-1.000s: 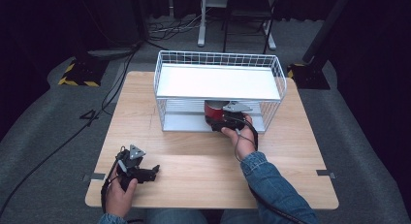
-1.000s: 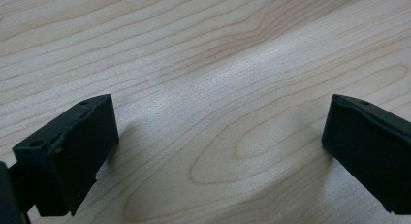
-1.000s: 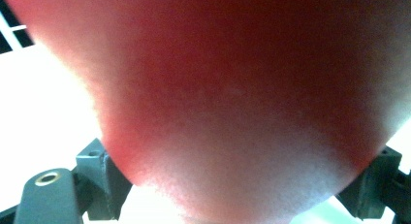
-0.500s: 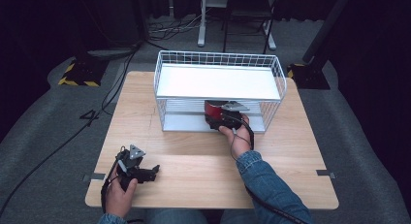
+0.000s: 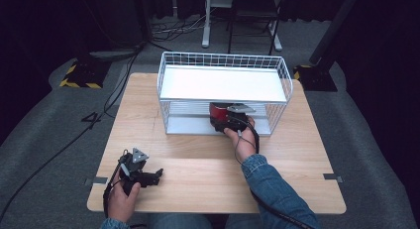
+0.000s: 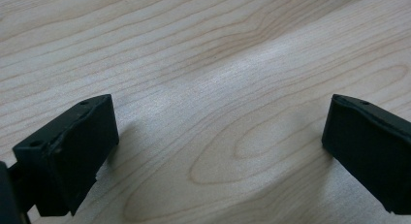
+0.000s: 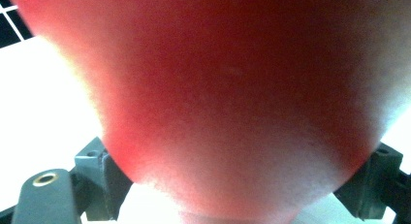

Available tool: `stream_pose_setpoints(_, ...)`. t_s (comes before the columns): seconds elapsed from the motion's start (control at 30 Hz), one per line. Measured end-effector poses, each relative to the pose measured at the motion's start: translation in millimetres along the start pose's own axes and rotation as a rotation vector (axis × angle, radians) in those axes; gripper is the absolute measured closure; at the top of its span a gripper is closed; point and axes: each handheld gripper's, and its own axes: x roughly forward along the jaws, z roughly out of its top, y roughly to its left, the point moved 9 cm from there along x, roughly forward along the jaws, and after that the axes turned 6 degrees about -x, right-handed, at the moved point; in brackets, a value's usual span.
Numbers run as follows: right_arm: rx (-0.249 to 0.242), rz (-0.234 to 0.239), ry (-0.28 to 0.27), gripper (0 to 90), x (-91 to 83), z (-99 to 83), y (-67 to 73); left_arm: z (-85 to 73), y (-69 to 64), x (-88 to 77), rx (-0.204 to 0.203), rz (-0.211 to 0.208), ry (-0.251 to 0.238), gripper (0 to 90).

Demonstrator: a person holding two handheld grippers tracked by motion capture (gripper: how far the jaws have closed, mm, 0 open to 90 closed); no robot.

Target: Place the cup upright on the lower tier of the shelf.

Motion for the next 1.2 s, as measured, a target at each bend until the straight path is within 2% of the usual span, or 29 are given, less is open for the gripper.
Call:
stream_pose_setpoints(0.33,0.001,-0.004,0.017,15.7,-3.4,-5.4,-1.2,0.0,0.0,0.0,0.000,0.000,0.000,0.0)
stream_pose_setpoints(0.53,0.011,0.008,0.062,15.8,-13.0,-15.3,-0.7,0.0,-0.1,0.1,0.000,-0.001,0.000,0.0)
stream_pose_setpoints(0.83,0.007,0.027,0.068,15.8,-38.4,-21.4,-0.5,0.5,0.0,0.4,0.003,-0.002,0.001,0.0)
stream_pose_setpoints(1.2,-0.011,0.063,0.042,15.8,-80.5,-13.2,2.0,0.0,-0.6,0.0,0.003,-0.003,0.000,0.0)
